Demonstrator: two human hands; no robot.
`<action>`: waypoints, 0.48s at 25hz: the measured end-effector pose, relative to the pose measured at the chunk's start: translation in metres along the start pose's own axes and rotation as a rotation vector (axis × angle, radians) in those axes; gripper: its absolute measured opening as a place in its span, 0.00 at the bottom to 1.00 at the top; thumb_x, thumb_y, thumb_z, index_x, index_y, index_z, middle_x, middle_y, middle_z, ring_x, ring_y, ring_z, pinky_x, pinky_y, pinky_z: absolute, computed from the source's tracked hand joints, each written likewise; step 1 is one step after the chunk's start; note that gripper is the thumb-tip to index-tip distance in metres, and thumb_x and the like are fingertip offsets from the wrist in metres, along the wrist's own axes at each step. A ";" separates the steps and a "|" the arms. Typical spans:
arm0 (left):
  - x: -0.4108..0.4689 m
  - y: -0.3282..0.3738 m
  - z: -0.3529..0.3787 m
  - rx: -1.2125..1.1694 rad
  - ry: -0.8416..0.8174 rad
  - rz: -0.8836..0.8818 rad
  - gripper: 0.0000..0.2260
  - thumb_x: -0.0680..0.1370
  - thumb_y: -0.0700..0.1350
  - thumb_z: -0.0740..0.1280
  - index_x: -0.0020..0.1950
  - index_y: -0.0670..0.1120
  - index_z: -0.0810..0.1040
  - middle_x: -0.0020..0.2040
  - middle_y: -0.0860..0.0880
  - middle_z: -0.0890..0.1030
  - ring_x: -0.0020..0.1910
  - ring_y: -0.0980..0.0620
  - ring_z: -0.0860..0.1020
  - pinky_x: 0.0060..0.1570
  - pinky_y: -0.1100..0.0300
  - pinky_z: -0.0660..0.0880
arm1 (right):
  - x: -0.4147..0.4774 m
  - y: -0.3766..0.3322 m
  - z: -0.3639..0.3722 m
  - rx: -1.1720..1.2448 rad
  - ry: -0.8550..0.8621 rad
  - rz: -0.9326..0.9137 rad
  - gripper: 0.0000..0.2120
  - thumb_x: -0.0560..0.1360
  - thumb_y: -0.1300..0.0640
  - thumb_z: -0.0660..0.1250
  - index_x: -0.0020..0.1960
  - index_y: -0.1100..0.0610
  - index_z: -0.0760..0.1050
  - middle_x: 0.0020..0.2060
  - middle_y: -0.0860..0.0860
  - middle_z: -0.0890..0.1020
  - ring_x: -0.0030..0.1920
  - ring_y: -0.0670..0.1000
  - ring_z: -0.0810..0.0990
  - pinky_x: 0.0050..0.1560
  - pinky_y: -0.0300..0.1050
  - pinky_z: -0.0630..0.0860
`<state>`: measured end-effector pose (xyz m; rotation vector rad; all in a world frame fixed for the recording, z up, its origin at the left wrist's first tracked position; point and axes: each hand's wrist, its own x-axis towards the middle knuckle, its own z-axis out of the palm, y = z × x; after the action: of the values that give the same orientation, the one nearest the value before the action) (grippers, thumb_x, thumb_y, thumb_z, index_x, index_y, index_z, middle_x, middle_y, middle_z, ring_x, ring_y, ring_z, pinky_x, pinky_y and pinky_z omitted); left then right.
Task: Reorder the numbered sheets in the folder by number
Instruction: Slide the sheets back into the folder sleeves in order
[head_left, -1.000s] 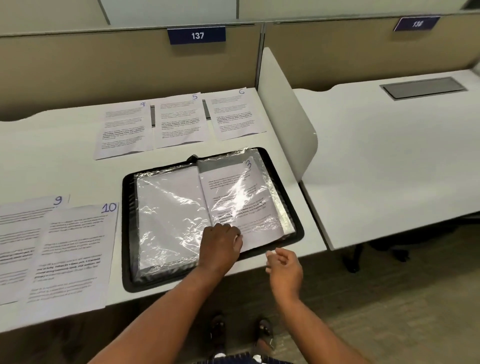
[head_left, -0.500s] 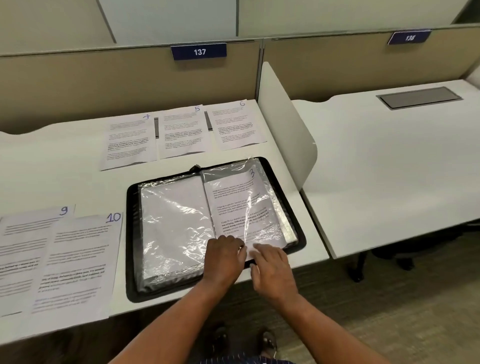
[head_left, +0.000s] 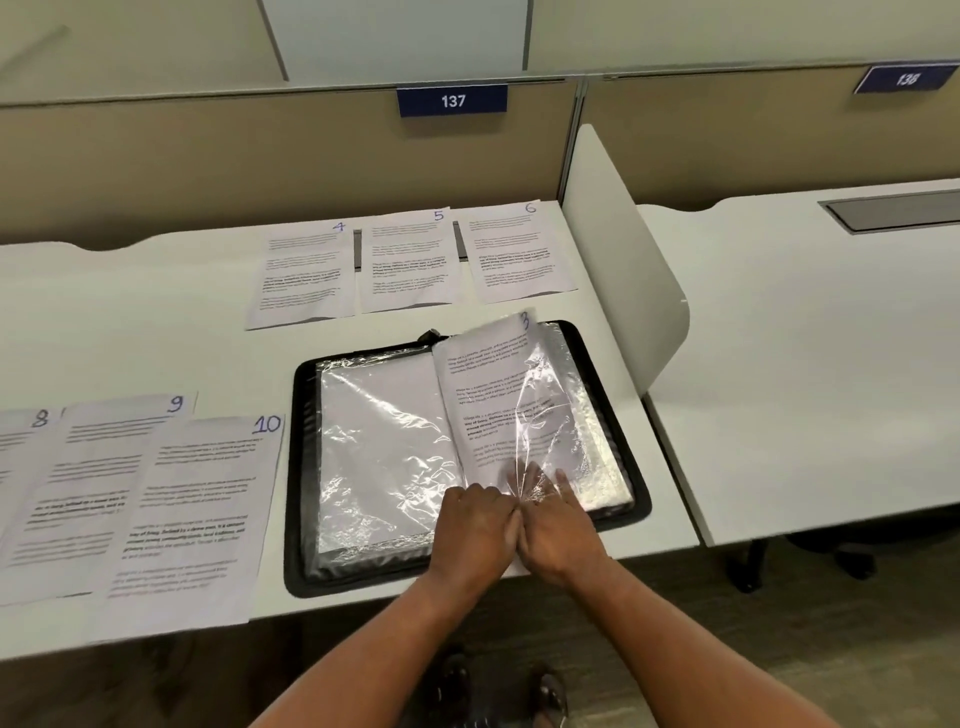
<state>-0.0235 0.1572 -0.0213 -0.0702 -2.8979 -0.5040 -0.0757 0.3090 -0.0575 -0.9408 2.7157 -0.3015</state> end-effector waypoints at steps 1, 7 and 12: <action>-0.001 -0.002 -0.001 -0.010 0.005 -0.014 0.09 0.74 0.50 0.63 0.42 0.52 0.83 0.35 0.53 0.81 0.37 0.49 0.77 0.41 0.53 0.72 | 0.004 0.000 0.000 0.029 -0.012 -0.008 0.28 0.84 0.44 0.44 0.83 0.50 0.55 0.76 0.54 0.70 0.80 0.56 0.61 0.80 0.61 0.45; -0.013 -0.006 -0.006 -0.132 0.064 -0.197 0.05 0.71 0.49 0.75 0.47 0.53 0.86 0.40 0.56 0.85 0.39 0.52 0.81 0.46 0.54 0.76 | -0.057 -0.010 -0.017 0.525 0.460 0.251 0.05 0.81 0.51 0.66 0.56 0.48 0.78 0.50 0.42 0.81 0.52 0.43 0.79 0.53 0.41 0.76; -0.029 -0.005 -0.003 -0.133 0.082 -0.318 0.05 0.74 0.51 0.72 0.48 0.55 0.86 0.42 0.57 0.86 0.40 0.54 0.82 0.47 0.57 0.72 | -0.049 -0.003 -0.054 1.011 0.519 0.767 0.13 0.79 0.43 0.70 0.57 0.49 0.73 0.51 0.44 0.77 0.50 0.46 0.78 0.47 0.44 0.73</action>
<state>0.0047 0.1510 -0.0262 0.3880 -2.8023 -0.7327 -0.0527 0.3433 0.0024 0.4955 2.4740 -1.6585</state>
